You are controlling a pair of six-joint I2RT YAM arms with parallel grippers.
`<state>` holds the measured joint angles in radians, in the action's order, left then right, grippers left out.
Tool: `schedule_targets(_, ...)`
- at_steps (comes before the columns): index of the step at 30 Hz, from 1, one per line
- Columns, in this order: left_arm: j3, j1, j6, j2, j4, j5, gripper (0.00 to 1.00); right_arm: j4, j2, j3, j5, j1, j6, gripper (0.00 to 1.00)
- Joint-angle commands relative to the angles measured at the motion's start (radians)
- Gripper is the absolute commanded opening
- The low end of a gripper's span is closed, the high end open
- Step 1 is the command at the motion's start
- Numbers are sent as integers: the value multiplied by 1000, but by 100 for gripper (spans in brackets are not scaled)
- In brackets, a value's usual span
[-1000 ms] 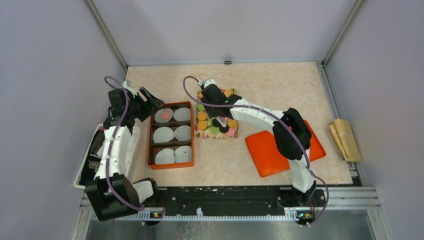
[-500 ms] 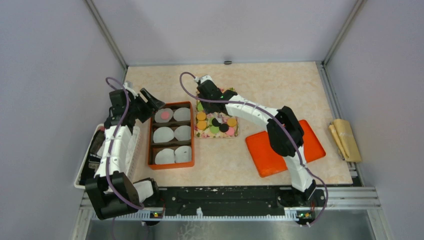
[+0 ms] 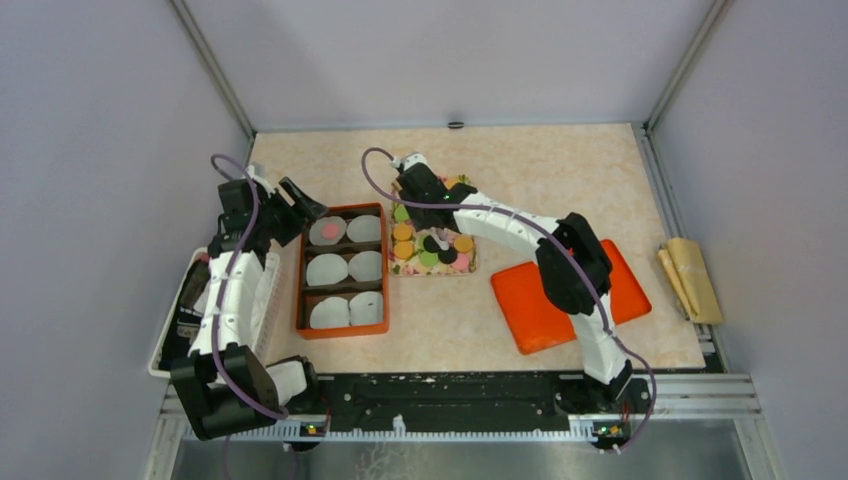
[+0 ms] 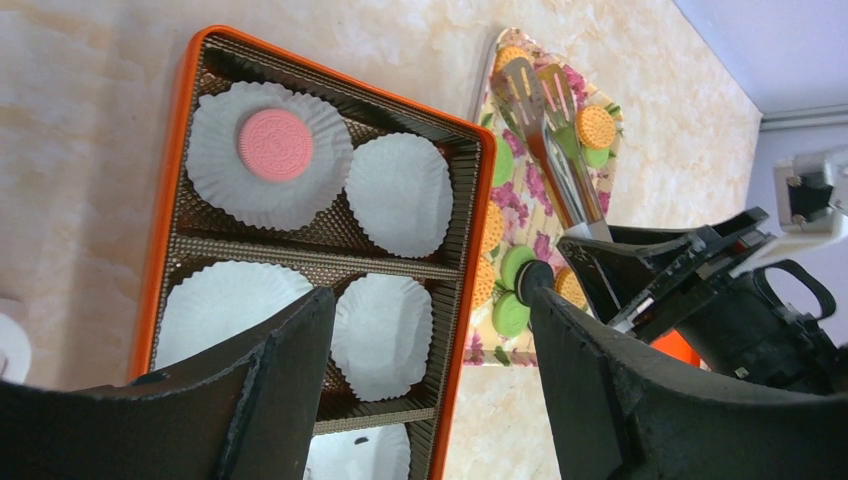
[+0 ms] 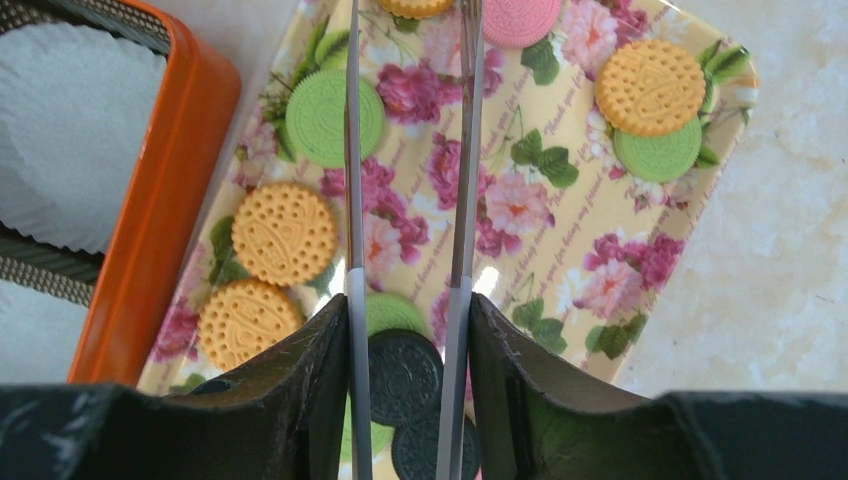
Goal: Pack the cookies
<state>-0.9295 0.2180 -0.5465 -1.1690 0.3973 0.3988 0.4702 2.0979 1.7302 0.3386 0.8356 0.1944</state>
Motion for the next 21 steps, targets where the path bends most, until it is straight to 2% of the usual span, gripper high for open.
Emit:
schedule_targets(1, -46, 18, 22, 29, -10, -29, 79, -74, -195, -44, 32, 11, -26, 25)
schedule_targets(12, -46, 47, 10, -11, -26, 2, 78, -38, -370, -138, 31, 141, -55, 26)
schedule_targets(21, -83, 60, 18, -23, -14, 12, 79, -33, -328, -127, -52, 248, -40, 27)
